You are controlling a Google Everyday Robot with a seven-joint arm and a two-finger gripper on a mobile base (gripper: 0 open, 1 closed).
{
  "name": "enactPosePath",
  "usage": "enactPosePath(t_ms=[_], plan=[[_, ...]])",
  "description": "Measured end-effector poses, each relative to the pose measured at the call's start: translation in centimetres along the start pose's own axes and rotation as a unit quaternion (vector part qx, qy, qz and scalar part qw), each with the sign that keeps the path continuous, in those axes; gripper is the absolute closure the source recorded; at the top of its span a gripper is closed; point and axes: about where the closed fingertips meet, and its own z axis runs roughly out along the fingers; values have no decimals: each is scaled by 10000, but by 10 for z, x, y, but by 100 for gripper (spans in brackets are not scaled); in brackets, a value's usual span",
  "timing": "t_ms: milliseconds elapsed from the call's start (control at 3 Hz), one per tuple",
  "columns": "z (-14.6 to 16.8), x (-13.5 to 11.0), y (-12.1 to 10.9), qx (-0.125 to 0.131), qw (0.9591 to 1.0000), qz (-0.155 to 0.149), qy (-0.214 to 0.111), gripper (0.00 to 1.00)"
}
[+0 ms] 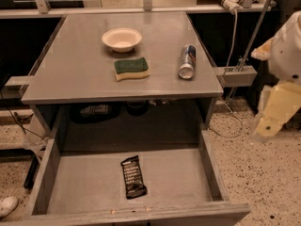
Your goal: Pick rxbar chocolate from top drawer and place on counter
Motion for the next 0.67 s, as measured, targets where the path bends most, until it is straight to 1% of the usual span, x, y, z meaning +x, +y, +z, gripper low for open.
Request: enactPosePath(t_ms=[333,667], plan=[[39,-14,30,-296,9995,2,125,0],[73,-30,64,-806,9966,-74,132,0]])
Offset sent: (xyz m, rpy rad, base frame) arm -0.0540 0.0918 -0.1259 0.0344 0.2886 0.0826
